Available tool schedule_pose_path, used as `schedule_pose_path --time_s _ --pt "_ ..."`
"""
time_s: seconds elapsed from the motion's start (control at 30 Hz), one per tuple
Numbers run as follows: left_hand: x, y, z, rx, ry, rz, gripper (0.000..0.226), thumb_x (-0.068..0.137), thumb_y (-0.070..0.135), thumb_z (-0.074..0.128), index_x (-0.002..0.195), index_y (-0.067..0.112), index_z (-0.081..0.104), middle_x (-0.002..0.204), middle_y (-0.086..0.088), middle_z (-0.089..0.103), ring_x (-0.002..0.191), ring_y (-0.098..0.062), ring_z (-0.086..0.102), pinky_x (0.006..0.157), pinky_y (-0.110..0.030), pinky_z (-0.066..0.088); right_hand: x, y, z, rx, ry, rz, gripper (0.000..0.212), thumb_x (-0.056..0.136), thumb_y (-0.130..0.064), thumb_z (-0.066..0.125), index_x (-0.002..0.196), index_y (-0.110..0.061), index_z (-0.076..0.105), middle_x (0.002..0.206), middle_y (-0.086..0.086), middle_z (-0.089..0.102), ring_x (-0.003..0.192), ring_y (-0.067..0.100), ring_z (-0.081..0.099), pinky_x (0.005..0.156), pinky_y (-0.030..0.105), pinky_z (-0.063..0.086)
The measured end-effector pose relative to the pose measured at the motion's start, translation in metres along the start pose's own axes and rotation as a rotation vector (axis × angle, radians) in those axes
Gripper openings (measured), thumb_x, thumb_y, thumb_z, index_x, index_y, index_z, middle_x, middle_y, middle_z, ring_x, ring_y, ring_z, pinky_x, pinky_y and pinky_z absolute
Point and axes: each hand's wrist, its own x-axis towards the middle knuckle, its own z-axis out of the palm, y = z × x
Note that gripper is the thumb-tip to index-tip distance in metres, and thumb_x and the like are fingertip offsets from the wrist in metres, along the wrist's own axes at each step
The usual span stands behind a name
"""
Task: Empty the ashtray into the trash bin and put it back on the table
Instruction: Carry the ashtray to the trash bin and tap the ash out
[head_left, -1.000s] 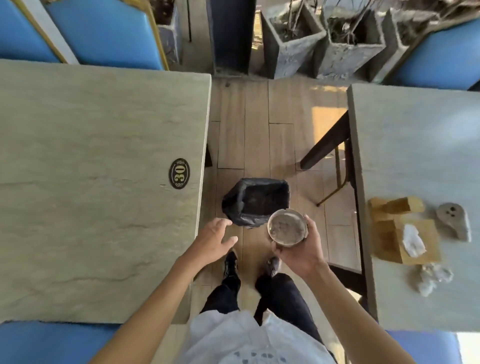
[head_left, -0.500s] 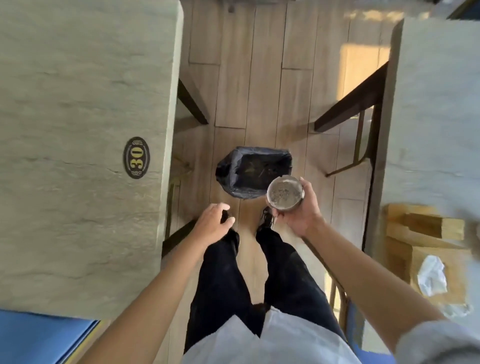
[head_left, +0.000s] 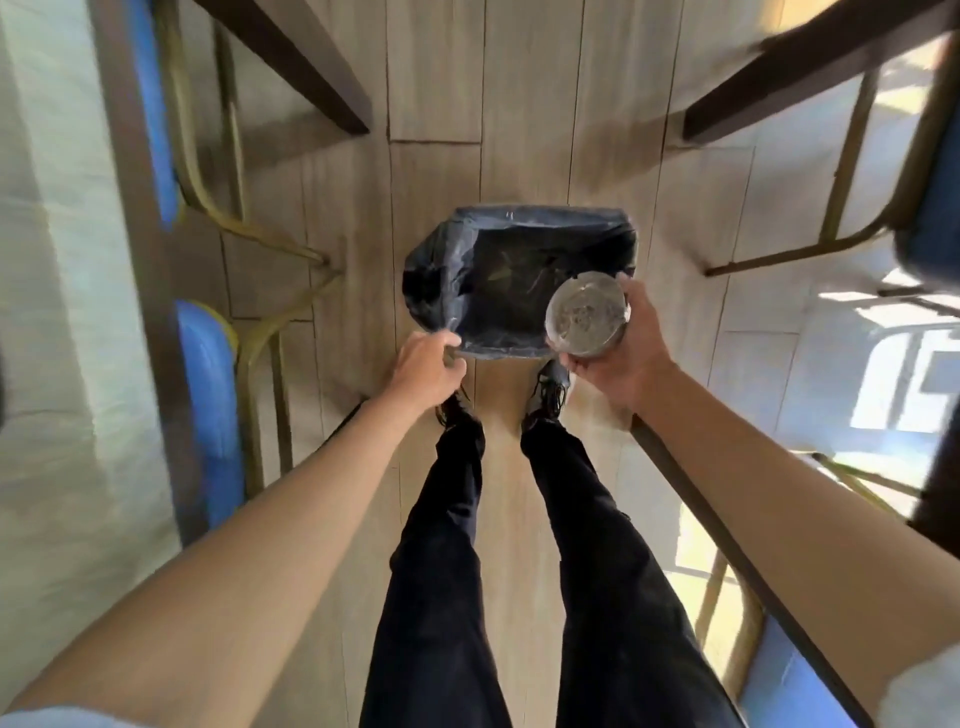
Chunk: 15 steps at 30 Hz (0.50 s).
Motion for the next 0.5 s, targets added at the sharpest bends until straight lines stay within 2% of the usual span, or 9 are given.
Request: schedule_pose_path --time_s 0.13,0.2,0.23,0.3,0.37,0.43,0.5 --pt "0.042 -0.01 0.019 -0.075 0.017 -0.051 0.052 0.095 0.029 0.056 0.146 0.027 0.048 0.152 -0.006 0.04 0.138 -0.024 0.043 0.109 -0.035 0.036 0.053 0.004 -0.006 -0.02 0.04 -0.049 0.077 0.084 -0.071 0.058 0.141 -0.019 0.06 0.133 0.014 0.067 0.108 0.032 0.063 0.065 0.032 0.055" --pt "0.057 -0.015 0.029 -0.103 0.013 -0.049 0.056 0.094 0.028 0.056 0.149 0.027 0.045 0.153 -0.005 0.04 0.137 -0.024 0.044 0.108 -0.034 0.036 0.076 0.006 -0.009 -0.015 0.105 -0.076 0.078 0.08 -0.073 0.064 0.138 -0.021 0.063 0.137 0.012 0.068 0.113 0.031 0.064 0.071 0.034 0.057" --pt "0.065 -0.018 0.034 -0.115 0.016 -0.056 0.057 0.094 0.028 0.057 0.15 0.026 0.043 0.153 -0.005 0.041 0.137 -0.023 0.044 0.108 -0.034 0.037 0.085 0.007 -0.009 0.001 0.122 -0.085 0.077 0.078 -0.072 0.067 0.135 -0.021 0.064 0.133 0.01 0.07 0.115 0.03 0.065 0.075 0.035 0.058" --pt "0.077 -0.022 0.042 -0.127 0.023 -0.076 0.059 0.094 0.028 0.057 0.151 0.024 0.042 0.153 -0.004 0.041 0.139 -0.023 0.043 0.109 -0.035 0.037 0.1 0.01 -0.006 -0.019 0.117 -0.099 0.063 0.081 -0.068 0.069 0.124 -0.021 0.067 0.112 0.004 0.076 0.105 0.024 0.07 0.082 0.039 0.059" --pt "0.085 -0.026 0.049 -0.133 0.042 -0.075 0.059 0.095 0.027 0.058 0.152 0.023 0.041 0.154 -0.003 0.042 0.141 -0.023 0.042 0.111 -0.036 0.036 0.114 0.017 -0.001 -0.173 0.1 -0.093 0.048 0.085 -0.062 0.068 0.112 -0.023 0.068 0.094 0.001 0.076 0.093 0.021 0.071 0.09 0.043 0.059" --pt "0.089 -0.029 0.054 -0.136 0.064 -0.062 0.058 0.096 0.026 0.058 0.152 0.024 0.041 0.154 -0.002 0.042 0.141 -0.022 0.041 0.111 -0.035 0.036 0.122 0.024 0.007 -0.313 0.106 -0.067 0.044 0.084 -0.06 0.07 0.108 -0.023 0.069 0.089 0.0 0.076 0.091 0.021 0.071 0.092 0.044 0.059" --pt "0.091 -0.032 0.055 -0.143 0.069 -0.051 0.058 0.096 0.026 0.057 0.152 0.024 0.041 0.154 0.0 0.043 0.141 -0.021 0.042 0.11 -0.034 0.036 0.129 0.026 0.014 -0.305 0.152 -0.073 0.044 0.081 -0.06 0.072 0.105 -0.024 0.07 0.093 0.001 0.075 0.092 0.021 0.071 0.09 0.042 0.06"
